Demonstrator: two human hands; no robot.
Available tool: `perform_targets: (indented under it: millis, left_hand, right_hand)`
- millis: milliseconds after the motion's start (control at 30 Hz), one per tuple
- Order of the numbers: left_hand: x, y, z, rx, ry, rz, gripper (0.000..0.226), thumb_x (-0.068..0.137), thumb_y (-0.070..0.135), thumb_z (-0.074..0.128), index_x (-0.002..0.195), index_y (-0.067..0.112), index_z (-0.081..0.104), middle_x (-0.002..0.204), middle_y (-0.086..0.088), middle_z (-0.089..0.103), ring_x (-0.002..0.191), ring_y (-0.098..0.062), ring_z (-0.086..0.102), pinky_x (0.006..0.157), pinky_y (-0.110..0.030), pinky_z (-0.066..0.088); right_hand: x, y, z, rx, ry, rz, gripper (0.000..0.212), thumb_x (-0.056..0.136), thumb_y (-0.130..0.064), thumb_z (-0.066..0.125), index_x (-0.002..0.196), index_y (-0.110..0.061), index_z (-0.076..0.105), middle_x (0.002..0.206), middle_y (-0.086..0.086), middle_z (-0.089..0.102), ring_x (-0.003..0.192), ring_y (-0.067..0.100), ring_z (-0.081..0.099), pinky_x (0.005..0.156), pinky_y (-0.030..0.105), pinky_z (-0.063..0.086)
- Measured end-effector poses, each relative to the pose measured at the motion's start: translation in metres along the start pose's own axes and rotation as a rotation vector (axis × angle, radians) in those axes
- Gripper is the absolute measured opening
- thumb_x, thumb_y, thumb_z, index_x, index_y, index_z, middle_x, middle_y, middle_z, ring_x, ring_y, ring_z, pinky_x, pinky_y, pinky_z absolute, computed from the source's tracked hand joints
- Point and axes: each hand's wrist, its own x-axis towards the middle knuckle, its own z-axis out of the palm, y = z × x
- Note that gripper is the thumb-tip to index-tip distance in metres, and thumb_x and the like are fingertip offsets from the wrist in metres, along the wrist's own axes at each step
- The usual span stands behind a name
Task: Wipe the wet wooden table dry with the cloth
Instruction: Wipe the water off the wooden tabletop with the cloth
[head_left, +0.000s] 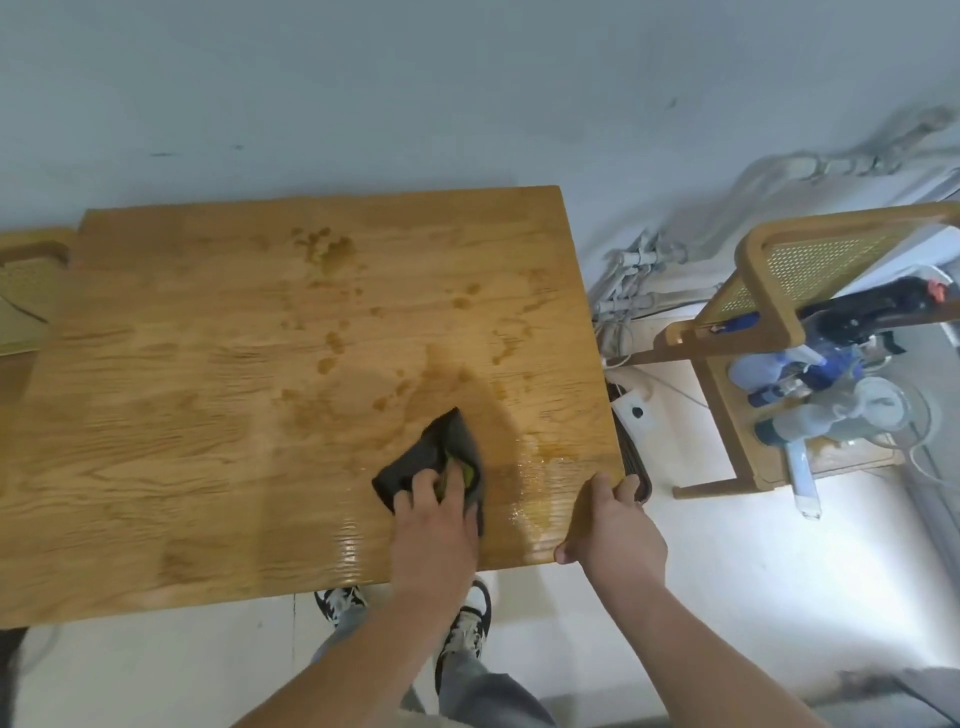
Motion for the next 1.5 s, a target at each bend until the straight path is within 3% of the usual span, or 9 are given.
perform_targets:
  millis: [200,400,600,767,967,1167,1300,1400,1500]
  left_hand:
    - [0.020,0.027,0.004,0.107,-0.127,0.760,0.056,0.101,0.045,0.044,0.153,0.030,0.028,0.129,-0.003,0.043,0.107,-0.027,0.046,0.075,-0.036,0.050]
    - [0.070,0.067,-0.018,0.001,-0.098,0.248,0.056,0.106,0.041,0.041,0.158,0.029,0.023,0.145,-0.005,0.028,0.121,-0.030,0.036,0.090,-0.040,0.050]
    - [0.103,0.066,-0.022,0.158,-0.271,0.895,0.049,0.107,0.043,0.037,0.154,0.039,0.022,0.137,0.001,0.030,0.114,-0.025,0.034,0.083,-0.043,0.051]
    - [0.122,0.104,-0.031,0.058,-0.137,0.411,0.055,0.106,0.038,0.044,0.156,0.034,0.025,0.140,-0.001,0.028,0.115,-0.028,0.034,0.081,-0.040,0.050]
    - [0.099,0.088,-0.020,0.160,-0.256,0.857,0.056,0.106,0.039,0.042,0.157,0.035,0.019,0.139,0.000,0.029,0.117,-0.025,0.034,0.083,-0.038,0.045]
    - [0.106,0.118,-0.026,0.131,-0.128,0.354,0.060,0.106,0.036,0.044,0.159,0.022,0.020,0.141,-0.008,0.030,0.121,-0.031,0.039,0.086,-0.042,0.054]
    - [0.030,0.130,0.004,0.191,-0.200,0.683,0.062,0.102,0.038,0.052,0.156,0.024,0.024,0.136,-0.010,0.035,0.113,-0.035,0.045,0.073,-0.040,0.051]
    - [0.015,0.117,0.009,0.340,-0.288,0.980,0.064,0.099,0.032,0.058,0.153,0.024,0.024,0.132,-0.008,0.036,0.108,-0.033,0.044,0.062,-0.038,0.040]
    - [0.034,0.097,-0.006,0.322,-0.189,0.749,0.061,0.104,0.036,0.049,0.157,0.030,0.021,0.136,-0.006,0.034,0.112,-0.030,0.041,0.065,-0.037,0.042]
  right_hand:
    - [-0.005,0.004,-0.003,-0.015,0.028,-0.039,0.117,0.071,-0.051,0.087,0.159,-0.020,0.016,0.169,0.018,0.008,0.148,0.026,0.034,0.081,0.032,0.053]
    - [-0.007,0.004,-0.007,0.005,0.014,-0.043,0.116,0.073,-0.047,0.088,0.159,-0.019,0.016,0.170,0.019,0.006,0.149,0.029,0.032,0.083,0.032,0.053]
    - [-0.004,0.011,-0.004,0.087,0.026,-0.040,0.125,0.076,-0.044,0.085,0.163,-0.028,-0.003,0.173,0.007,0.002,0.150,0.023,0.031,0.081,0.029,0.052]
    - [-0.005,0.013,-0.004,0.109,-0.008,-0.022,0.115,0.078,-0.047,0.083,0.162,-0.031,0.005,0.173,0.001,-0.004,0.149,0.019,0.035,0.074,0.028,0.048]
    - [-0.007,0.022,0.006,0.201,0.055,-0.067,0.116,0.072,-0.059,0.083,0.162,-0.038,0.013,0.172,-0.010,-0.006,0.153,0.004,0.023,0.086,0.023,0.051]
    - [-0.018,0.050,-0.016,0.788,-0.147,0.023,0.093,0.092,-0.038,0.074,0.164,-0.029,0.015,0.165,-0.007,0.032,0.143,0.018,0.042,0.104,0.025,0.040]
    - [-0.031,0.066,-0.027,1.070,0.064,0.317,0.027,0.106,-0.027,0.048,0.124,-0.011,0.060,0.119,0.007,0.065,0.099,0.022,0.057,0.089,0.035,0.044]
    - [-0.042,0.070,-0.020,1.062,0.099,0.414,0.020,0.103,-0.017,0.044,0.105,-0.008,0.062,0.101,0.010,0.067,0.085,0.022,0.058,0.084,0.043,0.052]
    - [-0.052,0.067,-0.015,0.974,0.064,0.378,0.032,0.101,-0.011,0.042,0.128,-0.014,0.058,0.103,0.003,0.059,0.096,0.025,0.056,0.085,0.035,0.049]
